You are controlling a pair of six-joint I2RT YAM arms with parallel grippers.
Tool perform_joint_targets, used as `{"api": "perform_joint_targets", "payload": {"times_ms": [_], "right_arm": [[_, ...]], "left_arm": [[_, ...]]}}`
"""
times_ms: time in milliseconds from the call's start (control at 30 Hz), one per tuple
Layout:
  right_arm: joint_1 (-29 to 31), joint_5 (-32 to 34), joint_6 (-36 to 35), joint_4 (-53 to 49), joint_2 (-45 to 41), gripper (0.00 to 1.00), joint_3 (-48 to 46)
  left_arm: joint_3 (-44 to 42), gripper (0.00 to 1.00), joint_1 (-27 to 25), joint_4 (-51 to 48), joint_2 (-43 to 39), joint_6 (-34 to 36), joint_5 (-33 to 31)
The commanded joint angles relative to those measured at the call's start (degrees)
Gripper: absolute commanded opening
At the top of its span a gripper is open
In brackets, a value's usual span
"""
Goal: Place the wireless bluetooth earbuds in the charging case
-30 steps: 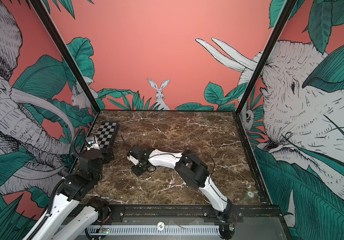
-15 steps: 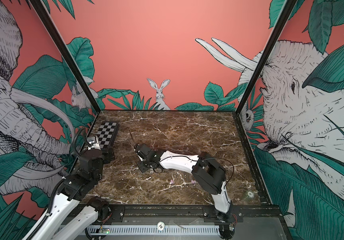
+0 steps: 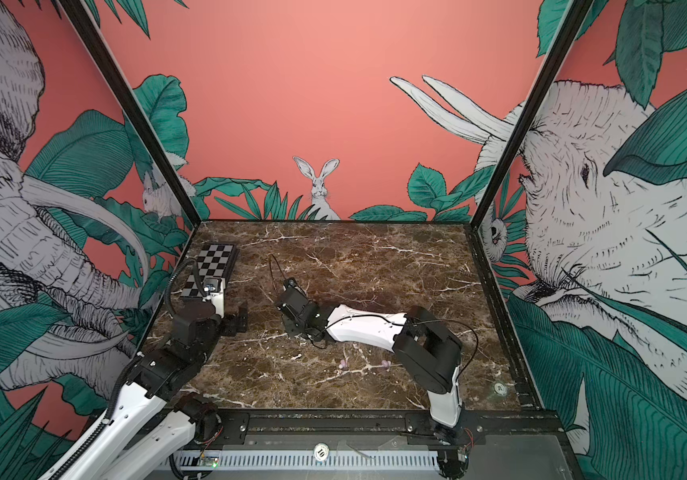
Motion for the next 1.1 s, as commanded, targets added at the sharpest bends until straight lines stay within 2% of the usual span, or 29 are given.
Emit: {"api": "perform_joint_targets", "payload": {"times_ms": [0,133,300,500,667,833,967,1067], "right_arm": [[0.1,2.8,1.5,-0.6,1.3,0.0,1.0],[0.0,3.1,1.7,-0.6,2.1,0.0,1.4],[0.1,2.6,1.9,-1.8,3.7,0.0,2.9],[0.1,2.8,2.8,-2.6,5.0,0.0,3.9],[0.0,2.6,3.7,-2.6,5.7,0.0,3.9],[-0.1,2.8,4.0,-2.3,6.1,0.0,3.8],[-0.3,3.2,3.9,-2.4,6.4,0.0,4.0],[-0.4,3.8,4.0,-2.7,6.8,0.0,4.1]], "left_arm": [[-0.5,0.99,-1.0,0.4,0.8,-0.9,3.5],[-0.6,0.99,-1.1,0.2,0.5,-2.7,2.4],[-0.9,0.99,-1.4,0.8,1.6,-2.6,7.1],[0.3,0.99,-1.9,-1.3,3.6,-3.8,7.8],[1.6,0.99,-1.9,-2.8,3.4,-6.1,4.5],[2.5,0.99,-1.9,-4.7,1.8,-9.2,-6.6],[2.1,0.99,-1.9,-4.3,1.3,-9.1,-7.7],[0.8,0.99,-1.9,-1.9,1.3,-6.5,-3.6]]}}
